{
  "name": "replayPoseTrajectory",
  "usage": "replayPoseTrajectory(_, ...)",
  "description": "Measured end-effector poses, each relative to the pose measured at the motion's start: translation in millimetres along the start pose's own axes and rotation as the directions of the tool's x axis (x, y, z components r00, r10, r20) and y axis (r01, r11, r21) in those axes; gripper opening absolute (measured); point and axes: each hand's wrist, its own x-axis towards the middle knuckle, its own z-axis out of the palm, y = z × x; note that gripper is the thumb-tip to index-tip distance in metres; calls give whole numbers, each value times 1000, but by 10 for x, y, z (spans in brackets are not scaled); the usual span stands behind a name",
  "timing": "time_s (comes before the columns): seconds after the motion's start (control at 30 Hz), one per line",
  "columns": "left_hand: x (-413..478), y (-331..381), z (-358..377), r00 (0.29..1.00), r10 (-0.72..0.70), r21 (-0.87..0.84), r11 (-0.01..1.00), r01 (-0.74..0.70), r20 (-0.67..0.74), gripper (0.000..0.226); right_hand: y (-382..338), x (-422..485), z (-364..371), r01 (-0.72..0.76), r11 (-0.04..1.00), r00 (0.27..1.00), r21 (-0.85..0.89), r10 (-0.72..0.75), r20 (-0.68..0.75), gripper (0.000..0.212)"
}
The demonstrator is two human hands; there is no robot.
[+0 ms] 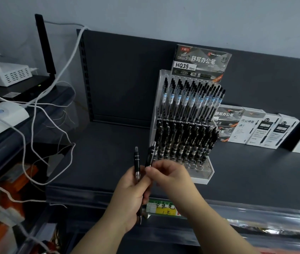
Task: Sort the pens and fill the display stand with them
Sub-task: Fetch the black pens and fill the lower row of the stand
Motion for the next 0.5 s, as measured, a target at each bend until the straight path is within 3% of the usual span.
replayPoseTrajectory(0.07,-10,-2,50,1000,-1,7,1000,0,27,12,6,-3,-17,-46,994,999,94,46,2,14)
replayPoseTrajectory(0.23,7,20,101,997,-70,-91,993,73,37,16,17,26,-144,-64,988,998,142,65,-6,17)
replayPoseTrajectory(0.37,55,7,145,999,-33,-34,999,35,41,16,7,21,-192,-40,999,999,7,40,-15,14)
replayPoseTrajectory(0.5,134,18,149,1000,4,-14,1000,-4,-5,17,-154,124,-364,6,993,986,-118,-25,-166,8)
